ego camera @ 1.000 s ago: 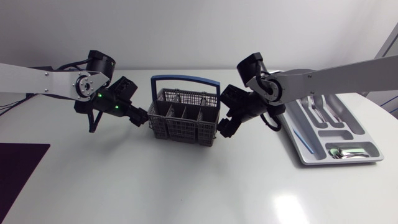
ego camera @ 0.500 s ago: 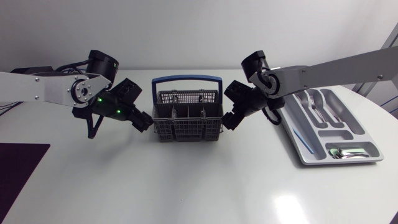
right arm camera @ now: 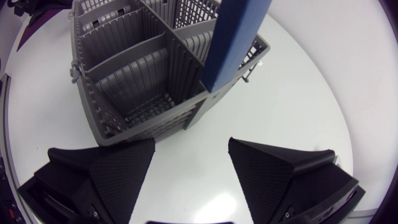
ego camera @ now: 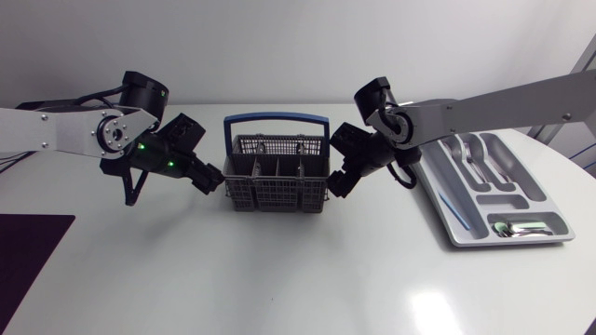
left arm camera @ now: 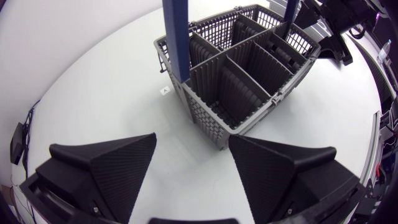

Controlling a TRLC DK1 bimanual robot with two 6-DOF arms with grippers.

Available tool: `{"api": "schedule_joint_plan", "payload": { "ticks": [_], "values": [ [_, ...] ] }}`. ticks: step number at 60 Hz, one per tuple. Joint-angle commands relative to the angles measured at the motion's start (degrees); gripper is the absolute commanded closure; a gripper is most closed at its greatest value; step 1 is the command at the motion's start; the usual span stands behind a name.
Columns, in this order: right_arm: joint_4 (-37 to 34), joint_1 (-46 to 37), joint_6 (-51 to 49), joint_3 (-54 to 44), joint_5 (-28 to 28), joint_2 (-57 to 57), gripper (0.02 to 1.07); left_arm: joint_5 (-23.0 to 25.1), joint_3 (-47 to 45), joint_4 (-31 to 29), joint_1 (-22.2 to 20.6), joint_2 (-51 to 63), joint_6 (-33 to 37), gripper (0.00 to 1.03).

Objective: Unload the cutlery basket into the drawer organizer.

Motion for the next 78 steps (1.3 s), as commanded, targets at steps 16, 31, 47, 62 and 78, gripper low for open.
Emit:
{"api": "schedule_joint_plan", "payload": {
  "ticks": [16, 31, 47, 62, 78],
  "values": [
    [0.48, 0.81, 3.17, -0.77, 1.30, -0.45, 0.15, 1.43, -3.07, 0.34, -0.25, -0.95, 1.32, 0.20],
    [0.83, 0.37, 3.26, -1.65, 2.80, -0.54, 0.11, 1.43, -3.16, 0.43, -0.07, -1.12, 1.32, 0.20],
    [1.01, -2.09, 3.08, -5.43, 5.35, -3.52, 0.07, 1.43, -2.98, 0.43, 4.06, -2.88, 1.41, 0.09],
    [1.01, -6.31, 2.73, -12.19, 7.81, -13.63, 0.07, 2.22, -4.57, 0.43, 8.98, -8.16, 0.79, 0.05],
    [1.80, -14.75, 1.33, -19.31, 7.98, -27.34, 0.07, 4.42, -7.73, 3.51, 14.34, -14.92, -1.14, 0.05]
  ]
}}
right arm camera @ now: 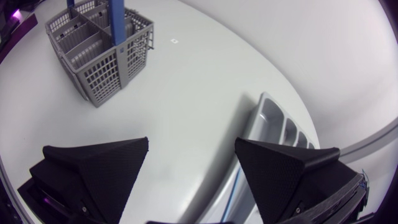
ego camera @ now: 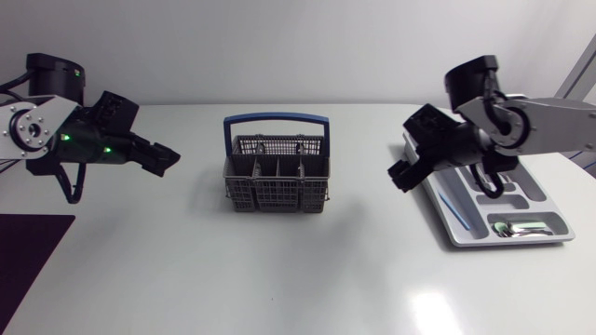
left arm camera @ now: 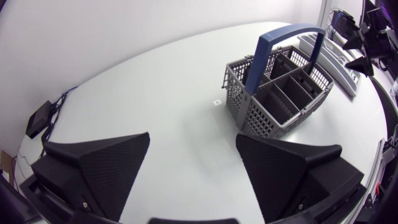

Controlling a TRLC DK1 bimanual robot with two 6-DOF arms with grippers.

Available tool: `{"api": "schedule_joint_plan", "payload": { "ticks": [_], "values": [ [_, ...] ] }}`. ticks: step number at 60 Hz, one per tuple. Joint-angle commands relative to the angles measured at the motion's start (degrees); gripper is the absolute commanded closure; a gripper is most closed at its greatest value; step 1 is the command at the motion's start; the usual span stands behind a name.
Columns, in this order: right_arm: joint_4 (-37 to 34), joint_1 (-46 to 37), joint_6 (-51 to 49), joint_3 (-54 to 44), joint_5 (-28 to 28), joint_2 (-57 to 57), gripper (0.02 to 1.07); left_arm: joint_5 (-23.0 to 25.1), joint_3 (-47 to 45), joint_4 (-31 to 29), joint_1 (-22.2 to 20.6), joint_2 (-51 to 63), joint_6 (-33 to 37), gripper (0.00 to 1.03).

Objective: Unload the cutlery basket into the drawer organizer.

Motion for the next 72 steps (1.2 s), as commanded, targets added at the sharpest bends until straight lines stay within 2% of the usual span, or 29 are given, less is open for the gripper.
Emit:
{"api": "schedule_joint_plan", "payload": {
  "ticks": [1, 14, 21, 27, 31, 46, 57, 72],
  "values": [
    [0.31, -2.91, 0.17, -3.25, -0.70, -4.18, 0.07, 0.96, -2.62, 0.90, 1.07, -2.60, -0.94, 0.05],
    [0.49, -7.48, 1.84, -7.47, -4.21, -12.88, 0.07, 0.87, -4.11, 1.08, 1.43, -4.79, -2.44, 0.05],
    [0.84, -8.79, 3.51, -9.14, -4.83, -16.66, 0.07, 0.17, -6.92, 3.98, 1.25, -8.22, -2.44, 0.05],
    [2.07, -9.32, 4.21, -11.51, -4.83, -20.35, 0.07, -5.81, -11.41, 10.22, -0.77, -12.53, -3.58, 0.05],
    [4.18, -9.41, 4.74, -13.80, -4.74, -22.99, 0.07, -7.91, -14.31, 14.18, -2.18, -15.25, -3.93, 0.05],
    [6.55, -10.38, 5.18, -19.51, -4.74, -29.93, 0.07, -7.65, -19.32, 18.83, -4.02, -19.91, -4.02, 0.05],
    [7.17, -11.26, 4.74, -22.76, -4.30, -33.09, 0.07, -6.95, -20.28, 18.57, -3.50, -22.02, -6.39, 0.05],
    [9.19, -11.26, 2.89, -28.74, 0.36, -37.49, 0.07, -6.95, -23.80, 20.94, -2.35, -25.89, -7.54, 0.05]
  ]
}}
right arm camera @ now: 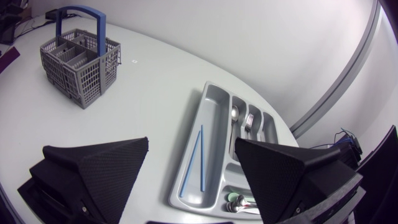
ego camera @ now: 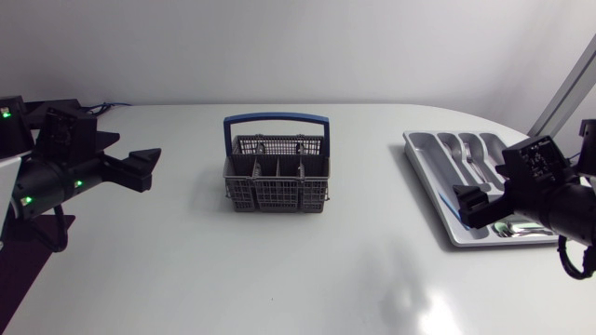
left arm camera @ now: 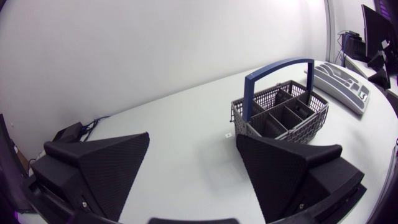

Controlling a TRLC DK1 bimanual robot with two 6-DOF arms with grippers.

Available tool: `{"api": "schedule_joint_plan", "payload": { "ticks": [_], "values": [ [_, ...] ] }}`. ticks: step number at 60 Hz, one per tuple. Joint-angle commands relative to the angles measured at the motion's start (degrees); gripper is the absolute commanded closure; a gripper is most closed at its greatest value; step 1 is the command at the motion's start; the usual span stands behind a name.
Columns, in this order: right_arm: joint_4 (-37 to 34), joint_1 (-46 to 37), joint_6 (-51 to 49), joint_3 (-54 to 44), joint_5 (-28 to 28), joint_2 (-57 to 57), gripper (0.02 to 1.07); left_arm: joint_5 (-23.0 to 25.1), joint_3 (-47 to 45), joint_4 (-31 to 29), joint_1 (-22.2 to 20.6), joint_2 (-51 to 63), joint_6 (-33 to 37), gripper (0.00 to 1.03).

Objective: Unload the cutlery basket into the drawer organizer.

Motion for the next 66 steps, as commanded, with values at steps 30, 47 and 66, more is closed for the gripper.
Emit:
{"api": "schedule_joint_plan", "payload": {
  "ticks": [30, 47, 66],
  "values": [
    [6.00, -1.45, 0.36, -11.45, 4.24, -16.45, 0.07, 2.35, -13.71, 9.82, 1.52, -12.72, -3.55, 0.05],
    [8.18, -0.71, 6.57, -17.41, 4.15, -26.68, 0.07, 3.41, -18.28, 10.43, 1.96, -17.91, -3.63, 0.05],
    [8.96, 0.26, 14.21, -22.80, 3.09, -36.02, 0.07, 3.16, -26.75, 12.78, 1.95, -28.37, -5.09, 0.05]
  ]
}}
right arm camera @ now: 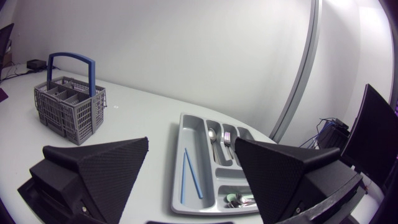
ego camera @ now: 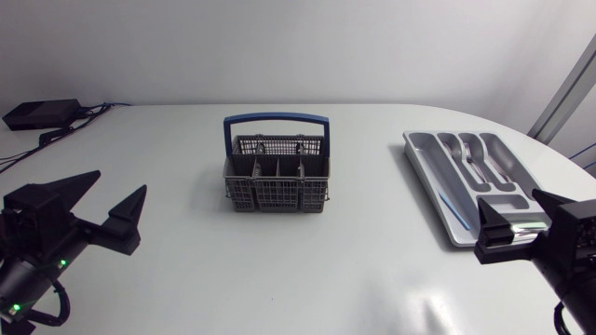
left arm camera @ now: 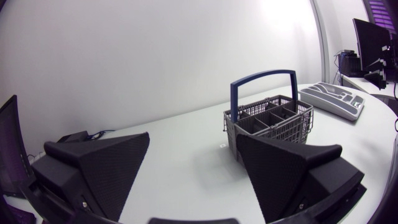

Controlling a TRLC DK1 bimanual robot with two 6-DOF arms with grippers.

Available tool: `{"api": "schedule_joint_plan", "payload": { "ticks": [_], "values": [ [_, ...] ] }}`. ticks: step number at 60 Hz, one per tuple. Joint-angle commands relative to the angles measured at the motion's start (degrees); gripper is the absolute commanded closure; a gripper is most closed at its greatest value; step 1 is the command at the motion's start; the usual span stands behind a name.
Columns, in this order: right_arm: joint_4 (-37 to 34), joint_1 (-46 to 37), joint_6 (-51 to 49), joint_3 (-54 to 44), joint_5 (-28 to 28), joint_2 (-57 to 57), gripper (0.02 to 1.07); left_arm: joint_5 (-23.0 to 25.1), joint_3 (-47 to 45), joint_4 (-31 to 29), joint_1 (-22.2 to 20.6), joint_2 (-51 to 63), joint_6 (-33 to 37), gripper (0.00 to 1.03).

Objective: Unload the cutlery basket into the drawer organizer.

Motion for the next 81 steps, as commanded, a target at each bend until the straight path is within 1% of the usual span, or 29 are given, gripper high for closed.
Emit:
{"api": "schedule_joint_plan", "payload": {
  "ticks": [1, 26, 56, 81],
  "values": [
    [0.89, 0.63, 4.04, -2.49, -0.14, -2.62, 0.07, 0.11, -2.46, 0.12, 0.43, -2.71, -1.61, 0.05],
    [1.91, 1.91, 14.11, -9.61, -1.54, -14.92, 0.07, -4.14, -5.98, -8.04, 0.24, -15.16, -7.05, 0.05],
    [1.91, 1.91, 14.11, -9.61, -1.54, -14.92, 0.07, -9.14, -10.13, -17.64, 0.01, -29.81, -13.45, 0.05],
    [1.91, 1.91, 14.11, -9.61, -1.54, -14.92, 0.07, -9.15, -10.13, -17.65, 0.01, -29.82, -13.45, 0.05]
  ]
}}
